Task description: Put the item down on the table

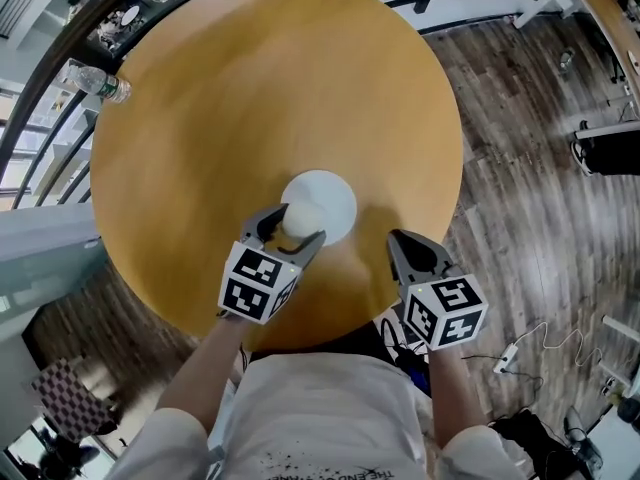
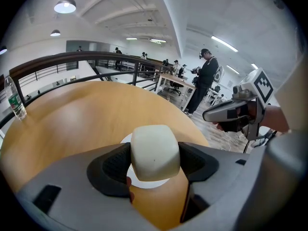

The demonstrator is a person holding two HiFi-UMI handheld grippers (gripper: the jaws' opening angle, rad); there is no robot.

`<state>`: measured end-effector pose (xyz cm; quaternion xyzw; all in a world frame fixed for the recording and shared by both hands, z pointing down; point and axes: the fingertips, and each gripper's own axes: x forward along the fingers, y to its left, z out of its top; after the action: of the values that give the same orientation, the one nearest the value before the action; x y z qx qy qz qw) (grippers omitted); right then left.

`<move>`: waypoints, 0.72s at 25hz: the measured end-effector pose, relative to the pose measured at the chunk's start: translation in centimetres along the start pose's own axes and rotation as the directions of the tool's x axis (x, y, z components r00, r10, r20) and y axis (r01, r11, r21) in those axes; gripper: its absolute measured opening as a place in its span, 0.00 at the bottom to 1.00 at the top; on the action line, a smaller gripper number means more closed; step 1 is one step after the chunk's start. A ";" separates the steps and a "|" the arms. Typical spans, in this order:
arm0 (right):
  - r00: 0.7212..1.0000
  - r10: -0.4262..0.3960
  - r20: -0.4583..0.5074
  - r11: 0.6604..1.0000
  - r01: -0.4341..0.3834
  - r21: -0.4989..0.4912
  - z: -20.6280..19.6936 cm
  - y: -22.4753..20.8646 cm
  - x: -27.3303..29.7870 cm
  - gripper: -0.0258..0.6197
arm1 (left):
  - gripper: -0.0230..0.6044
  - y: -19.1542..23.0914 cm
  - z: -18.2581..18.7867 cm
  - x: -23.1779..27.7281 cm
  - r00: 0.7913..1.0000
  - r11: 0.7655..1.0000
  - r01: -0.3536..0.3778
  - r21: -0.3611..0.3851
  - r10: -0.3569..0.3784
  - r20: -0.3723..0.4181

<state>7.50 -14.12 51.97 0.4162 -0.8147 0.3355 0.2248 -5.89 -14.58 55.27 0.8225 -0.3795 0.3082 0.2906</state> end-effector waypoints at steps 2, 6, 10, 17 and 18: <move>1.000 0.000 -0.001 1.000 0.000 0.004 -0.1 -0.2 0.1 0.08 | 0.55 0.1 -0.3 0.7 1.000 1.000 0.001 -0.002 -0.001 -0.013; 1.000 0.000 -0.002 1.000 0.001 0.010 -0.2 -0.5 0.2 0.08 | 0.55 0.3 -0.8 1.8 0.999 1.000 0.008 -0.008 -0.008 -0.036; 1.000 0.000 -0.007 1.000 0.001 0.014 -0.5 -0.6 0.2 0.08 | 0.55 0.4 -1.2 2.6 0.998 1.000 0.012 -0.006 -0.012 -0.056; 1.000 0.001 -0.019 1.000 -0.001 0.019 -1.2 -0.5 0.4 0.08 | 0.55 0.6 -1.6 3.9 0.996 1.000 0.017 0.009 -0.016 -0.082; 1.000 0.001 -0.019 1.000 0.000 0.021 -1.2 -0.6 0.4 0.08 | 0.55 0.6 -1.6 4.1 0.996 1.000 0.017 0.013 -0.015 -0.085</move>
<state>7.88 -13.67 53.26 0.4149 -0.8091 0.3480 0.2283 -4.71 -15.62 59.44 0.8136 -0.3582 0.3431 0.3034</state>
